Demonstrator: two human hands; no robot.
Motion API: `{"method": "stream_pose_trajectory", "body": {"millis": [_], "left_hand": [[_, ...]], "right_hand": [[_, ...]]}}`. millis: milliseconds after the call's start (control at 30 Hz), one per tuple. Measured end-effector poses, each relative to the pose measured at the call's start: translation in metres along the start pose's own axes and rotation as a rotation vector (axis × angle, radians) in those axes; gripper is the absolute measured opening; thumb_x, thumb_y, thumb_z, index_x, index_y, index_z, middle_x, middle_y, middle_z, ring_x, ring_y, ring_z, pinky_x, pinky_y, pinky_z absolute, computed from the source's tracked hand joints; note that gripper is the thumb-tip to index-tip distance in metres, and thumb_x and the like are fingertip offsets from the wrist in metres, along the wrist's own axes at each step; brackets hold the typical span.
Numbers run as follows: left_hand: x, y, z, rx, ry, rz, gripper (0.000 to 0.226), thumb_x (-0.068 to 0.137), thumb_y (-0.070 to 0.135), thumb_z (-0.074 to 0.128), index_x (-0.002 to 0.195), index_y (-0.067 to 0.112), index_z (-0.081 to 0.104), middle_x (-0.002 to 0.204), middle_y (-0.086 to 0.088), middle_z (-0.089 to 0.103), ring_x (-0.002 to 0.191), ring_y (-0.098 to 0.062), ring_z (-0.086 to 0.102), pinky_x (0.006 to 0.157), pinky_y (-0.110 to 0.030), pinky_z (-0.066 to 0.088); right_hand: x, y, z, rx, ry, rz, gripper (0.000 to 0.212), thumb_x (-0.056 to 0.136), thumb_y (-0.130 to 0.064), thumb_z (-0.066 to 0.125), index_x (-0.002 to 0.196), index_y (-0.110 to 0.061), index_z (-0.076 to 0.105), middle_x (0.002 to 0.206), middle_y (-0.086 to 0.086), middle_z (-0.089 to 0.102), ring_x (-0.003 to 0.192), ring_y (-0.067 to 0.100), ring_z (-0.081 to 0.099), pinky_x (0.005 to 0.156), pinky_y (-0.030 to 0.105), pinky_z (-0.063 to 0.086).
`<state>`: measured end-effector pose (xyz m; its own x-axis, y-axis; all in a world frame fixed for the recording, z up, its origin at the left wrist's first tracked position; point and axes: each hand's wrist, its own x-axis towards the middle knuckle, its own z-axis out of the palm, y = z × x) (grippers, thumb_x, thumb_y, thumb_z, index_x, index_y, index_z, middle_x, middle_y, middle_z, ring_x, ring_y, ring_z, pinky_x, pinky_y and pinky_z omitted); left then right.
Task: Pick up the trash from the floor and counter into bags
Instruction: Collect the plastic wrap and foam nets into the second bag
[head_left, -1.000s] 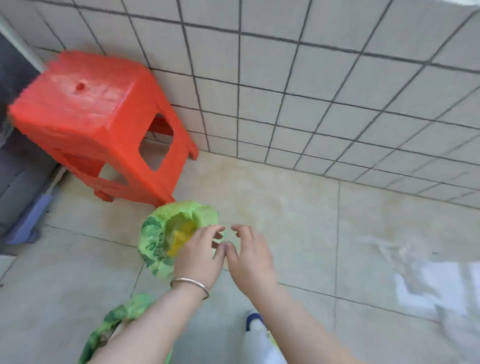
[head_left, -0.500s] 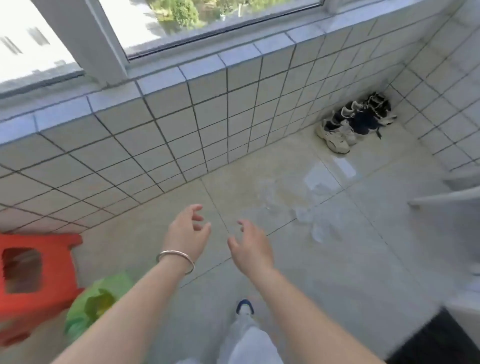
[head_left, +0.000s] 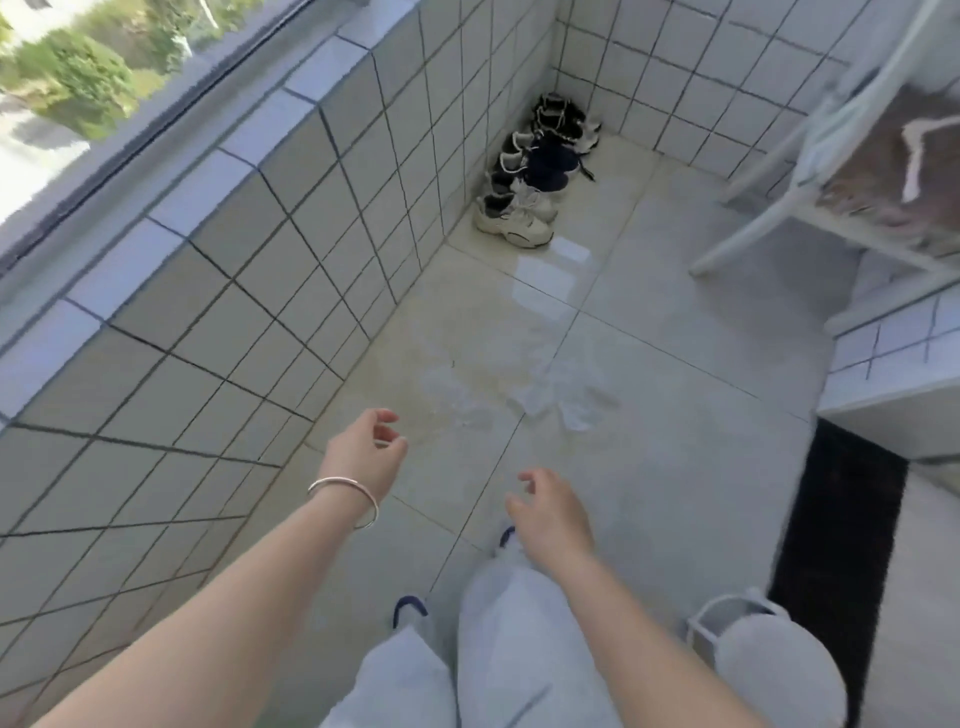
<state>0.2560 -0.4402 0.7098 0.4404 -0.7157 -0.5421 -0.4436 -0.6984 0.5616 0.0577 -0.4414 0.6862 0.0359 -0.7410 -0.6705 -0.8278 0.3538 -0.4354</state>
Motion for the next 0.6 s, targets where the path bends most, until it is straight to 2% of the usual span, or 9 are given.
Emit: {"method": "stream_pose_trajectory", "body": {"millis": [100,200,300,400,433,467,533,567,600], "left_hand": [[0.053,0.033,0.031,0.053,-0.064,0.018,0.03,0.086,0.014,0.055,0.116,0.015,0.057,0.098,0.0,0.062,0.086,-0.017,0.058,0.075,-0.025,0.042],[0.107,0.051,0.068,0.096,-0.075,-0.039,0.034,0.085,0.014,0.055,0.12,0.015,0.055,0.105,-0.003,0.063,0.091,-0.022,0.06,0.079,-0.028,0.045],[0.163,0.051,0.108,0.146,-0.105,-0.087,0.04,0.085,0.015,0.057,0.124,0.017,0.052,0.117,-0.006,0.061,0.104,-0.026,0.059,0.089,-0.034,0.045],[0.218,0.038,0.146,0.181,-0.139,-0.152,0.047,0.084,0.015,0.058,0.13,0.02,0.048,0.125,-0.009,0.057,0.108,-0.028,0.057,0.094,-0.035,0.043],[0.235,0.032,0.159,0.182,-0.152,-0.18,0.048,0.085,0.014,0.057,0.131,0.02,0.047,0.128,-0.01,0.055,0.105,-0.026,0.059,0.094,-0.034,0.043],[0.251,0.024,0.172,0.18,-0.167,-0.206,0.05,0.085,0.014,0.057,0.133,0.02,0.046,0.13,-0.011,0.053,0.093,-0.018,0.063,0.091,-0.032,0.042],[0.285,0.003,0.199,0.21,-0.186,-0.235,0.051,0.085,0.015,0.057,0.134,0.021,0.044,0.132,-0.011,0.049,0.051,-0.001,0.061,0.083,-0.027,0.039],[0.302,-0.01,0.214,0.247,-0.199,-0.245,0.051,0.085,0.017,0.057,0.135,0.023,0.044,0.133,-0.011,0.048,0.041,-0.003,0.056,0.081,-0.026,0.038],[0.321,-0.025,0.228,0.28,-0.213,-0.25,0.053,0.085,0.019,0.058,0.135,0.023,0.043,0.133,-0.012,0.047,0.042,-0.003,0.053,0.082,-0.026,0.039]], "right_hand": [[0.054,0.005,-0.01,0.095,0.033,0.047,0.034,0.089,-0.023,0.05,0.122,-0.014,0.054,0.125,0.006,0.056,0.117,0.023,0.052,0.095,0.032,0.042],[0.114,0.013,-0.015,0.115,-0.006,0.075,0.034,0.089,-0.022,0.049,0.122,-0.014,0.053,0.125,0.005,0.055,0.118,0.022,0.051,0.096,0.032,0.042],[0.178,0.025,-0.015,0.069,-0.034,0.1,0.035,0.088,-0.021,0.048,0.122,-0.015,0.053,0.125,0.005,0.054,0.117,0.023,0.051,0.093,0.031,0.042],[0.238,0.039,-0.008,0.038,-0.049,0.122,0.036,0.089,-0.02,0.046,0.125,-0.015,0.05,0.127,0.005,0.052,0.119,0.024,0.048,0.093,0.032,0.042],[0.257,0.044,-0.002,0.03,-0.061,0.129,0.037,0.09,-0.02,0.046,0.126,-0.016,0.049,0.127,0.005,0.051,0.12,0.024,0.047,0.093,0.032,0.041],[0.276,0.048,0.006,0.024,-0.073,0.137,0.038,0.09,-0.019,0.046,0.127,-0.016,0.048,0.127,0.005,0.05,0.12,0.024,0.046,0.093,0.032,0.042],[0.315,0.058,0.028,0.016,-0.088,0.142,0.039,0.089,-0.019,0.046,0.128,-0.016,0.046,0.128,0.005,0.049,0.12,0.024,0.045,0.092,0.034,0.042],[0.335,0.064,0.041,0.005,-0.096,0.141,0.04,0.089,-0.019,0.046,0.129,-0.016,0.046,0.128,0.005,0.049,0.121,0.024,0.045,0.092,0.034,0.042],[0.357,0.07,0.057,-0.012,-0.101,0.134,0.04,0.089,-0.019,0.046,0.129,-0.017,0.045,0.128,0.005,0.048,0.121,0.023,0.045,0.091,0.033,0.043]]}}
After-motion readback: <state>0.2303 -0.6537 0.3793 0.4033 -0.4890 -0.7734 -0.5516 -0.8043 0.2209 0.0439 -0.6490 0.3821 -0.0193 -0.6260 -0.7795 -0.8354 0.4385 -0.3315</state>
